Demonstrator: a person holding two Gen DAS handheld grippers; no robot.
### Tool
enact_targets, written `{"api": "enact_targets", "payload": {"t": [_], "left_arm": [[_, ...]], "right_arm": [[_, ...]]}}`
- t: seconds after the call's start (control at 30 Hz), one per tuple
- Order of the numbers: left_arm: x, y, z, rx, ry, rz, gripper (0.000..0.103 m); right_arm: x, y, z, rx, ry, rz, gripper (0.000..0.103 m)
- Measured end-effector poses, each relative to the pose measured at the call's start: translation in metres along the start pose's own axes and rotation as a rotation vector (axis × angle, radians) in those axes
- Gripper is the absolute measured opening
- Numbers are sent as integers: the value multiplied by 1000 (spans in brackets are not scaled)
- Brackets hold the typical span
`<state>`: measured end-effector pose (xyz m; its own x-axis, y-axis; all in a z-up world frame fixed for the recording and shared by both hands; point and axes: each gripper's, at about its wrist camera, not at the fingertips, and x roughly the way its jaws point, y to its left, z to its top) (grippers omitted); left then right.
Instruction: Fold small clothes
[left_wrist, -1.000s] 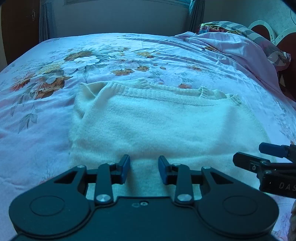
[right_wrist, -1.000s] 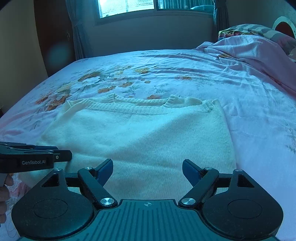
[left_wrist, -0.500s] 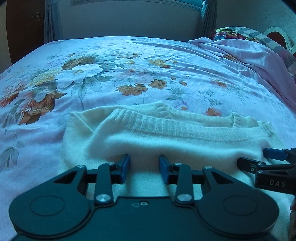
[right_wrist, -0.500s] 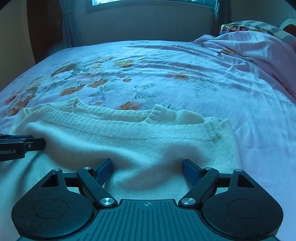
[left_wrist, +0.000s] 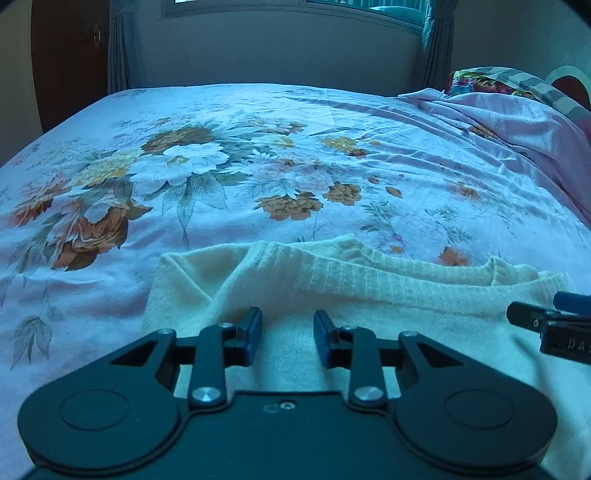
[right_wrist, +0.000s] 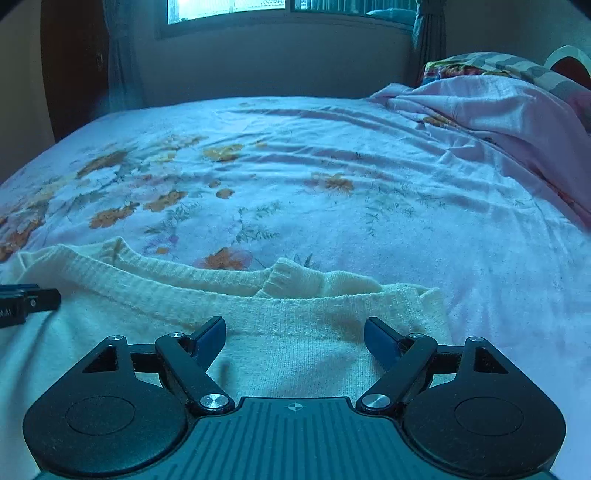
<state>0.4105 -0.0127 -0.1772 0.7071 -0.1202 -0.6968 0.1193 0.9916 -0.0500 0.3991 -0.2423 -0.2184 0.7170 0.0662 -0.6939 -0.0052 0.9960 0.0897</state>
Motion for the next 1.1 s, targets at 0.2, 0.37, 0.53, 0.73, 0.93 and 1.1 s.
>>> {"api": "enact_targets", "payload": {"t": [0.2, 0.37, 0.53, 0.73, 0.93, 1.1], "left_arm": [[-19, 2, -33, 41, -1, -3, 33], [-53, 0, -36, 28, 18, -32, 36], [-75, -10, -75, 93, 16, -30, 38], [-107, -10, -83, 99, -3, -15, 43], [-111, -4, -103, 114, 42, -8, 45], [-123, 7, -105, 52, 62, -11, 46]], "right_arm": [[-15, 15, -34, -63, 57, -25, 82], [-55, 22, -37, -3, -7, 3, 82], [-80, 58, -75, -144, 24, 37, 82], [-111, 58, -88, -71, -21, 26, 82], [-117, 62, -114, -93, 61, 0, 82], [-133, 63, -116, -51, 69, 28, 82]]}}
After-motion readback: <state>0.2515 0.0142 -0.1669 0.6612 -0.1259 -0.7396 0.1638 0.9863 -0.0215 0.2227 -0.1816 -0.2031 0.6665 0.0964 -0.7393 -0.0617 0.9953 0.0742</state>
